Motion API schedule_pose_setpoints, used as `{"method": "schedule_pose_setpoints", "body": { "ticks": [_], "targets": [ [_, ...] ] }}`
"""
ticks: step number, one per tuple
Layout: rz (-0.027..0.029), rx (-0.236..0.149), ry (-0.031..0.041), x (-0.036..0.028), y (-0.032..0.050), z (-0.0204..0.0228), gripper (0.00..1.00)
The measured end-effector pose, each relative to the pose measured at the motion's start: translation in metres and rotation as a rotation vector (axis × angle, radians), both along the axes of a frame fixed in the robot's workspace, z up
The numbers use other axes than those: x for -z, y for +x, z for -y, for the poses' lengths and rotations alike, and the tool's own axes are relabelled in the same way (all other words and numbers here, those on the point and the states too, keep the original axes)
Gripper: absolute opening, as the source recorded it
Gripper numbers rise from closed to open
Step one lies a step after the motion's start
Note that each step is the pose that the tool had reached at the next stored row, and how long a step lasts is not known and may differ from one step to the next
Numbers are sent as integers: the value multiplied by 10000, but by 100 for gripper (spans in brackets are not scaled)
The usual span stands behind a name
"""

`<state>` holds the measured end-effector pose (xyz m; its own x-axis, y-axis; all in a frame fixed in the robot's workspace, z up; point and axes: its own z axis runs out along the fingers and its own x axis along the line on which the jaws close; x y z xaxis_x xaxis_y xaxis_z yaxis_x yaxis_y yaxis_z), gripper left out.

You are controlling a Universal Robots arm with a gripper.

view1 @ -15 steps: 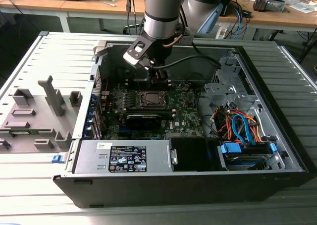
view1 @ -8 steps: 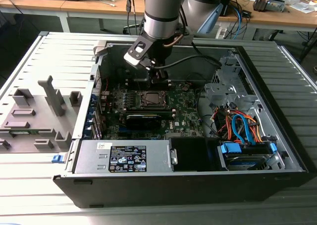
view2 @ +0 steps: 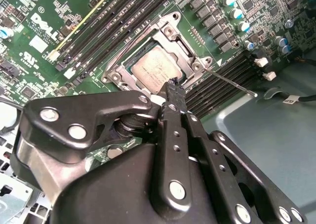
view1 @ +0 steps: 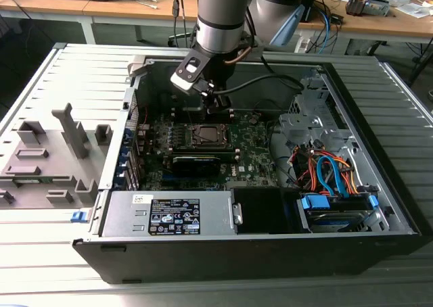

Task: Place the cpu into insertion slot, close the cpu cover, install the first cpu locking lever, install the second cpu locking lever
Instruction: 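Install the first cpu locking lever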

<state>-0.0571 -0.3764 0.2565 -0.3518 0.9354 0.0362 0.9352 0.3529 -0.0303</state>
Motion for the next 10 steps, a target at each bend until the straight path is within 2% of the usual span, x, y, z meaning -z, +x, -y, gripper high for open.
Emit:
{"method": "schedule_pose_setpoints", "body": {
  "ticks": [10],
  "targets": [
    [0,-268,0,0,0,0,11]
  ]
}}
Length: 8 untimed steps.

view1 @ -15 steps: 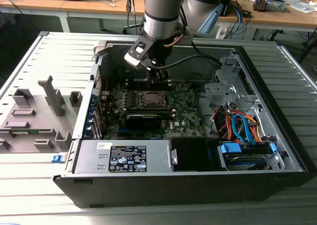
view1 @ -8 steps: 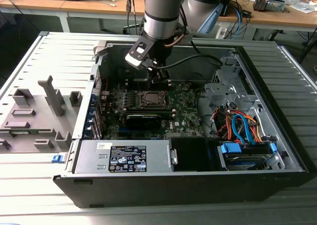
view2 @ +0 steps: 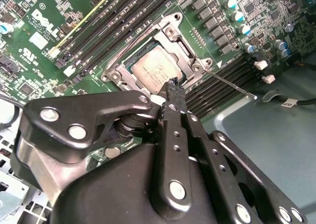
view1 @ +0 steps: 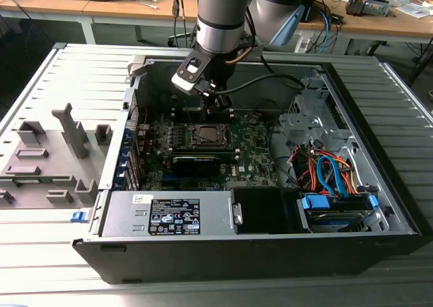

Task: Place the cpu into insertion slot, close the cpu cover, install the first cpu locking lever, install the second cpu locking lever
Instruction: 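Install the first cpu locking lever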

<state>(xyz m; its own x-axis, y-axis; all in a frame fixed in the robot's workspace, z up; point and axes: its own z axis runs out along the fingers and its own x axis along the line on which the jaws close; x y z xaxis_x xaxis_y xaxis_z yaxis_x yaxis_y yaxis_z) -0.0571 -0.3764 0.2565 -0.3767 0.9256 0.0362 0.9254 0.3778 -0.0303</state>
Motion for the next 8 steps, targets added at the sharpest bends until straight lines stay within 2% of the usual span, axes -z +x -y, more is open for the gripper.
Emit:
{"method": "schedule_pose_setpoints", "body": {
  "ticks": [8],
  "targets": [
    [0,-150,0,0,0,0,11]
  ]
}}
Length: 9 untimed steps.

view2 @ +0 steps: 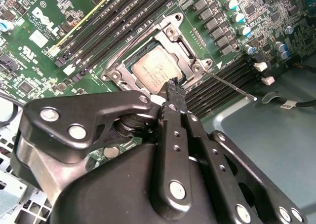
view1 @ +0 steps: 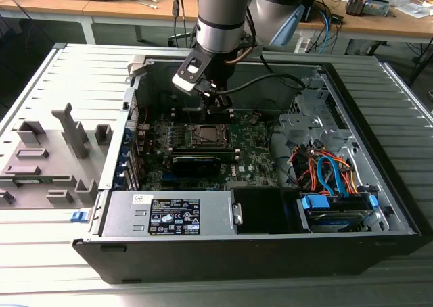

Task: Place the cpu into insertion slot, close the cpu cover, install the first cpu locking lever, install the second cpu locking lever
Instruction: 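Install the first cpu locking lever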

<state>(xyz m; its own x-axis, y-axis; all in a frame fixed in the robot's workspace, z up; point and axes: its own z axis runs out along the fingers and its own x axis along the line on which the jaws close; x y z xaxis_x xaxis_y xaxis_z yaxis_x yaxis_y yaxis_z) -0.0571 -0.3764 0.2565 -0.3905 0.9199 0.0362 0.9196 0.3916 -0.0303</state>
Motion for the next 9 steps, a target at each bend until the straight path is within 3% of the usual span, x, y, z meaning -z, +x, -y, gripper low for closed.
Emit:
{"method": "schedule_pose_setpoints", "body": {
  "ticks": [9],
  "targets": [
    [0,-287,0,0,0,0,11]
  ]
}}
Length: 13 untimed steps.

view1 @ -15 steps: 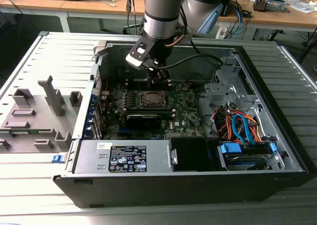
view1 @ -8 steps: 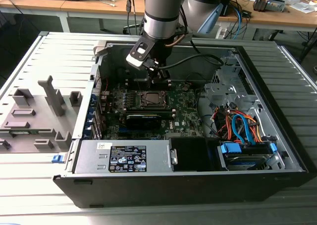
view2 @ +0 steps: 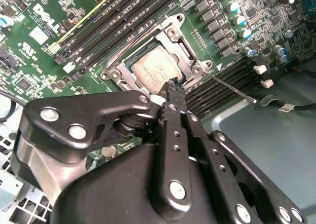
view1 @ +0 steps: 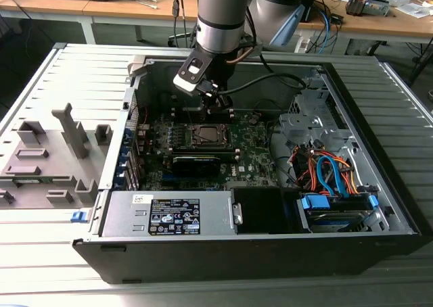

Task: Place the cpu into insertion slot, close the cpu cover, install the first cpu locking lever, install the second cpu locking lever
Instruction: 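Install the first cpu locking lever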

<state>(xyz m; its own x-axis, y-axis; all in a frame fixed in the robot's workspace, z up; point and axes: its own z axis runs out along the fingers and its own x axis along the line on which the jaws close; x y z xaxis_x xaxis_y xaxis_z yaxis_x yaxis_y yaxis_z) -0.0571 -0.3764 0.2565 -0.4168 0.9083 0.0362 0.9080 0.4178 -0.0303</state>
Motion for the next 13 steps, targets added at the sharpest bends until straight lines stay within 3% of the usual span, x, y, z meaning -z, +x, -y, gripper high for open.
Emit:
{"method": "schedule_pose_setpoints", "body": {
  "ticks": [13],
  "targets": [
    [0,-524,0,0,0,0,11]
  ]
}}
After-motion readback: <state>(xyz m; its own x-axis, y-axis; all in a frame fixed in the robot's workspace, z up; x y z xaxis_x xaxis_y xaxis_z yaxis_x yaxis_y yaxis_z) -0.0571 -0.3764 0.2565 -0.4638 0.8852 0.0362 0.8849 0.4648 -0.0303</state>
